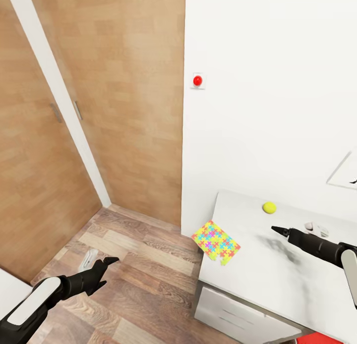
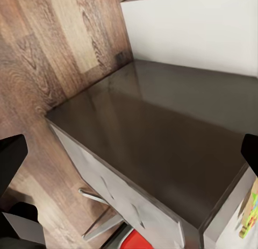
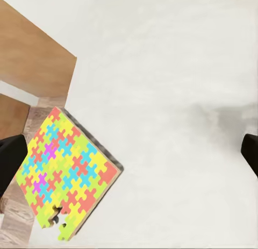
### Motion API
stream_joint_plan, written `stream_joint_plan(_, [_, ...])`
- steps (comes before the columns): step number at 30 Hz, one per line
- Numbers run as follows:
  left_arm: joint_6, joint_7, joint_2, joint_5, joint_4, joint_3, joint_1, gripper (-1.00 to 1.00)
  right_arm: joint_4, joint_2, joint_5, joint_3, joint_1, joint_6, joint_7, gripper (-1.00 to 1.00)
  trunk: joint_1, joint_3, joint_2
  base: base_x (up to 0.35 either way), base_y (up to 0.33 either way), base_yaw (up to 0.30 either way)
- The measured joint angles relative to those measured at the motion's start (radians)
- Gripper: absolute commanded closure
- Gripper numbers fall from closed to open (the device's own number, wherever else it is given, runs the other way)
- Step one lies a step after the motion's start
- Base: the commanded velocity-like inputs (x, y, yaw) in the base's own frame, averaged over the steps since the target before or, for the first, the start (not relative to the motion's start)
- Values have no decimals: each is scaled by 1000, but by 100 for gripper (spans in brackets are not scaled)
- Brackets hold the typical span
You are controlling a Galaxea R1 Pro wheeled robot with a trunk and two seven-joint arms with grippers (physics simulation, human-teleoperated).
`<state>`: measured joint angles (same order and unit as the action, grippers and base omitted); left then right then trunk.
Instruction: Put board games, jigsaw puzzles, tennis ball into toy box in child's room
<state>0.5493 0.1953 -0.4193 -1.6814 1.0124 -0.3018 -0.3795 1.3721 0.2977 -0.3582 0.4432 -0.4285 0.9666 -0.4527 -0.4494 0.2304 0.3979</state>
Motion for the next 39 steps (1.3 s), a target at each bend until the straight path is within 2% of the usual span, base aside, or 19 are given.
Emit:
stream_joint_plan(1, [0,0,0,0,0,0,0,-100,2,0,0,0,6,-1,-15,-100,0,0,0,0,91,-18])
stream_joint_plan(2, [-1,0,0,0,0,0,0,-100,6,0,1,0,19,-3,-86,-100,0,0,0,0,91,-18])
stream_joint_plan(3, [-1,0,0,0,0,0,0,-100,6,0,3,0,20,-3,-88,-100,0,0,0,0,119,-14])
stream_joint_plan(5, [-1,0,0,0,0,-1,0,-100,8,0,4,0,26,-4,-142,-100,0,0,0,0,148,-12])
stream_joint_plan(14, [-1,0,0,0,0,0,0,-100,10,1,7,1,36,-5,-228,-100,0,0,0,29,219,-6])
stream_joint_plan(27, [-1,0,0,0,0,0,0,-100,57,1,8,2,39,-2,-256,-100,0,-1,0,64,281,-18])
stream_joint_plan(39, [-1,0,0,1,1,-1,0,-100,81,2,8,3,40,0,-260,-100,0,-5,0,72,307,-187])
